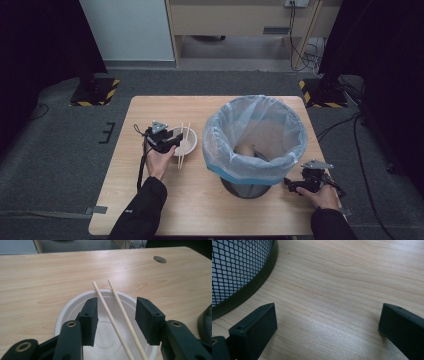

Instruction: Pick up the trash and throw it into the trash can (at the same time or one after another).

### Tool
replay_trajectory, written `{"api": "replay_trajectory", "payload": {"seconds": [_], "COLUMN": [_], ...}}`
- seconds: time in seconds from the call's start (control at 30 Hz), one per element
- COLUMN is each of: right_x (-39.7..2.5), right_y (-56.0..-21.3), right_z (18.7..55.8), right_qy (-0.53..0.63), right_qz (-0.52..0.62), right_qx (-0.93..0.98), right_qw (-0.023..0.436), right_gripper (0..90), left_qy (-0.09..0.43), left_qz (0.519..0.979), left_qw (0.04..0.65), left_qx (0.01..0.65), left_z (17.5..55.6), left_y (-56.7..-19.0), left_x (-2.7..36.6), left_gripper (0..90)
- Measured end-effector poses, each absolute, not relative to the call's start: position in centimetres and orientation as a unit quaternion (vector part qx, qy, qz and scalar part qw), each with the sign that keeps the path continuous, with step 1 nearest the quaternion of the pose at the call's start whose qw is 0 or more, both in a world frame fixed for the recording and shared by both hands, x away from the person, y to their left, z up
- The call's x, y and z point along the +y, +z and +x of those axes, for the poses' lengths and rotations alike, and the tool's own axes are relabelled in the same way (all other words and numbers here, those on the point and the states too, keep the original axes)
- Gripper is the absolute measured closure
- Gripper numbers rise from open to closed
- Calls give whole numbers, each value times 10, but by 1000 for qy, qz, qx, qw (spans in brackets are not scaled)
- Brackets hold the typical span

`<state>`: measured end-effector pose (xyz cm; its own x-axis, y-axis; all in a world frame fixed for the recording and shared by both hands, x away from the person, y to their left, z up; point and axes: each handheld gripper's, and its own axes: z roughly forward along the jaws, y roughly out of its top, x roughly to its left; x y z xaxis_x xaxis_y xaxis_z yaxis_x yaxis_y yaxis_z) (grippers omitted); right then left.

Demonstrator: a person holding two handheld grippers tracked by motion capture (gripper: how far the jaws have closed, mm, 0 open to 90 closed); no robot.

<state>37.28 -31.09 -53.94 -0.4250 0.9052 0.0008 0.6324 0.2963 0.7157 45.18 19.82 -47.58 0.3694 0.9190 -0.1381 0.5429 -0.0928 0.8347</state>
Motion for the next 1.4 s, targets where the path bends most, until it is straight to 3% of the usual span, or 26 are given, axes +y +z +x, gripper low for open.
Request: {"api": "replay_trajectory", "payload": {"seconds": [0.6, 1.17, 1.4], "right_x": [-311, -311, -311], "right_y": [-539, -539, -539], "right_z": [373, 373, 373], "right_qy": [328, 328, 328], "right_qz": [494, 494, 494], "right_qx": [778, 778, 778], "right_qw": [208, 208, 208], "right_gripper": [20, 20, 20], "left_qy": [185, 175, 171], "left_qz": [723, 720, 714], "left_qw": [397, 381, 387], "left_qx": [534, 553, 557], "left_z": [459, 460, 458], "left_y": [-501, -502, -498], "left_x": [195, 201, 205], "left_gripper": [596, 840, 850]}}
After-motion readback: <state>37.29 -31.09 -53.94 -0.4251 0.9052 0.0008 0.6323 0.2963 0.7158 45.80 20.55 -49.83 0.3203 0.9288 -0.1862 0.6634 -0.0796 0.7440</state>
